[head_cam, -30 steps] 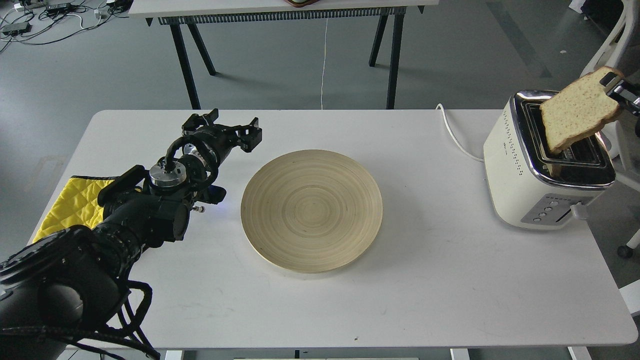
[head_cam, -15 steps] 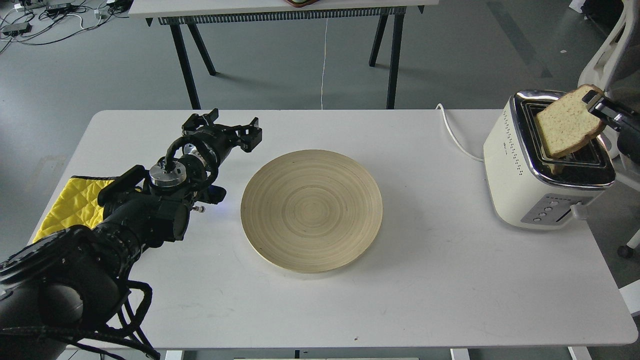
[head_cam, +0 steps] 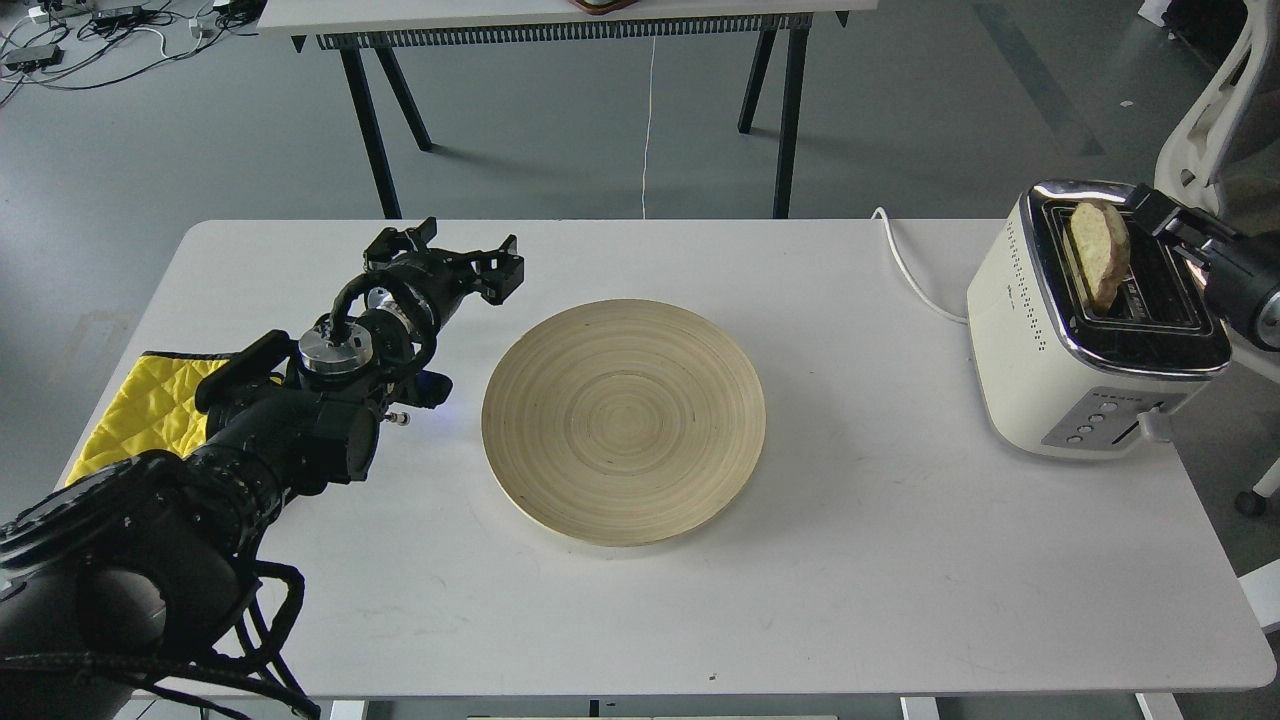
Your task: Put bread in toaster with right arm
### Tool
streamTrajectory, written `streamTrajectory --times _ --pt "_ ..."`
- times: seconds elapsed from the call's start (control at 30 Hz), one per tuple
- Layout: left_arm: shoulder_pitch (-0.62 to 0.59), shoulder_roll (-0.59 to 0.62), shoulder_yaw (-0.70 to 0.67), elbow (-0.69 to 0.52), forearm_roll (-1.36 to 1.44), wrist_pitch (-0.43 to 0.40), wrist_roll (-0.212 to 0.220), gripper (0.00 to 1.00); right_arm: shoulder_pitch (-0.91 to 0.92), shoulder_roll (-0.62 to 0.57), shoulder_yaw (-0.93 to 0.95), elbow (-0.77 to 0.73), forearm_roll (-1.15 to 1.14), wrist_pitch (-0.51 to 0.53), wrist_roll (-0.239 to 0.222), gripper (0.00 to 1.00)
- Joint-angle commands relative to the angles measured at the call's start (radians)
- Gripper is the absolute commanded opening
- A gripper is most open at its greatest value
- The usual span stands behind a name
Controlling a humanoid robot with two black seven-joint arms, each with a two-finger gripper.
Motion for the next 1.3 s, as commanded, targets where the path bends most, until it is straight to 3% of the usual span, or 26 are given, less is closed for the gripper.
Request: streamTrajectory --times 0.0,0.2,0.47,0.57,0.7,0.77,0.9,1.13,1.27 --pt "0.000 0.000 0.000 0.000 0.000 0.000 0.000 1.00 0.017 0.000 0.039 0.015 0.003 0.000 -0.003 1.00" --pt "-0.001 0.000 0.000 0.000 0.000 0.000 0.000 1.00 0.014 0.035 0.265 0.051 0.016 -0.002 -0.009 1.00" --pt "0.000 0.000 0.000 0.000 0.000 0.000 0.001 1.00 -0.001 0.189 0.472 0.058 0.514 0.023 0.008 1.00" --pt "0.000 0.000 0.000 0.000 0.000 0.000 0.000 1.00 -0.029 0.262 0.480 0.060 0.548 0.040 0.070 1.00" --pt "0.000 0.000 0.000 0.000 0.000 -0.001 0.000 1.00 -0.130 0.368 0.535 0.055 0.565 0.078 0.231 1.00" --pt "0.000 0.000 0.000 0.000 0.000 -0.001 0.000 1.00 -0.196 0.419 0.598 0.049 0.589 0.107 0.270 1.00" --pt "0.000 0.000 0.000 0.000 0.000 0.000 0.000 1.00 -0.346 0.509 0.751 -0.044 0.611 0.257 0.321 1.00" --pt "0.000 0.000 0.000 0.000 0.000 0.000 0.001 1.00 -0.518 0.600 0.903 -0.317 0.759 0.716 0.321 1.00" --pt "0.000 0.000 0.000 0.000 0.000 0.000 0.000 1.00 -0.559 0.643 0.897 -0.432 0.784 0.822 0.321 1.00"
